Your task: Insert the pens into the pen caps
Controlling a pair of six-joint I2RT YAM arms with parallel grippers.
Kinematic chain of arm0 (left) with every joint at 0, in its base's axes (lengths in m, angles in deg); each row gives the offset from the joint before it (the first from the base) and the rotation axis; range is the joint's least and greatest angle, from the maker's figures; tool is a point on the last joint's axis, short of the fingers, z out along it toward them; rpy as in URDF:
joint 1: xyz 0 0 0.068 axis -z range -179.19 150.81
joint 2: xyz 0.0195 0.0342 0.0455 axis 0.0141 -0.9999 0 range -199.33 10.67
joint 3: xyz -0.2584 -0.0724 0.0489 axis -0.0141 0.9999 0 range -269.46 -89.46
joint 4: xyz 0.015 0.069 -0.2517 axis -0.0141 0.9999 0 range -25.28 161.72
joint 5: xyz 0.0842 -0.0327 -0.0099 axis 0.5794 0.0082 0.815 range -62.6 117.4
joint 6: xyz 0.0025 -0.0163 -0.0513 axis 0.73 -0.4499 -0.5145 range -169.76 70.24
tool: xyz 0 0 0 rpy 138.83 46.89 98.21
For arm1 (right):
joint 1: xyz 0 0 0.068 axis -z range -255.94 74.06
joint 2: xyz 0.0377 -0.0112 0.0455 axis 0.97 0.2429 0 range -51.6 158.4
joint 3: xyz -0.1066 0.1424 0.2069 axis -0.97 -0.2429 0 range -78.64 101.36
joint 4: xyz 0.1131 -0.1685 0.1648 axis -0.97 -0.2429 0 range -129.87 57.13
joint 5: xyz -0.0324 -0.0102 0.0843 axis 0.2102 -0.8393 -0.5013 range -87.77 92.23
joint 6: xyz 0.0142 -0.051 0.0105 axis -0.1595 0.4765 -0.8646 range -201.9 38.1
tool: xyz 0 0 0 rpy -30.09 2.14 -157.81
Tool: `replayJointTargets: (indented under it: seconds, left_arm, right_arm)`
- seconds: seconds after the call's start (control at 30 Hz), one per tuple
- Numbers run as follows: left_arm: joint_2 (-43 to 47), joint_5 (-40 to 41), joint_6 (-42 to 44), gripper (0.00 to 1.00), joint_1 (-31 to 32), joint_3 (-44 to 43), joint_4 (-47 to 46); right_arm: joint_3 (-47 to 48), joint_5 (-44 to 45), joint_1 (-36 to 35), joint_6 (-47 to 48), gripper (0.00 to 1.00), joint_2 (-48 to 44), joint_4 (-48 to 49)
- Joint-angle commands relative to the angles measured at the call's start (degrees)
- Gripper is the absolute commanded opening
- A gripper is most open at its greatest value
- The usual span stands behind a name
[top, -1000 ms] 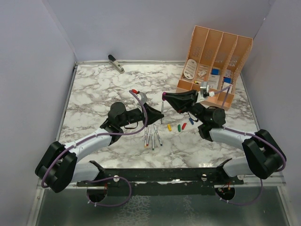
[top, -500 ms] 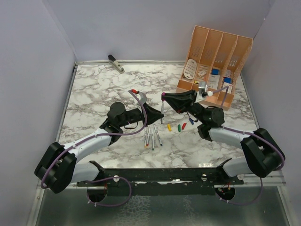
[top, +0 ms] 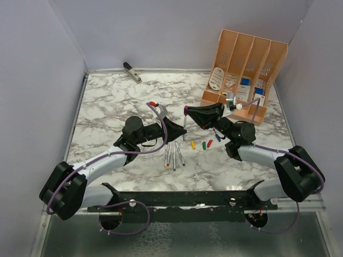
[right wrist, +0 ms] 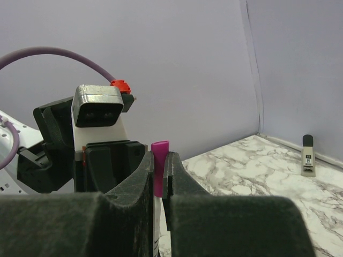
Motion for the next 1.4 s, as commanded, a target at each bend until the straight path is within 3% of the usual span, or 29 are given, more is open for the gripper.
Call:
replayJointTargets:
  seconds: [0.0,1.0,1.37]
  left_arm:
    - [1.55,1.44,0.53,0.0,0.4,-1.26,-1.83]
    - [3.27,6.25,-0.02,0.0,0.4,-0.68,-1.83]
    - [6.49,10.82,0.62,0.0,0.4,-1.52,-3.52]
  right_arm:
    - [-1.16,-2.5,-0.47,-0.38,0.01,-0.15,-0.66]
    - [-2.46,-5.2,-0.97,-1.77,0.01,-0.62,-3.91]
    - [-0.46,-5.75,-1.81,2.41,0.01,0.09,-14.08]
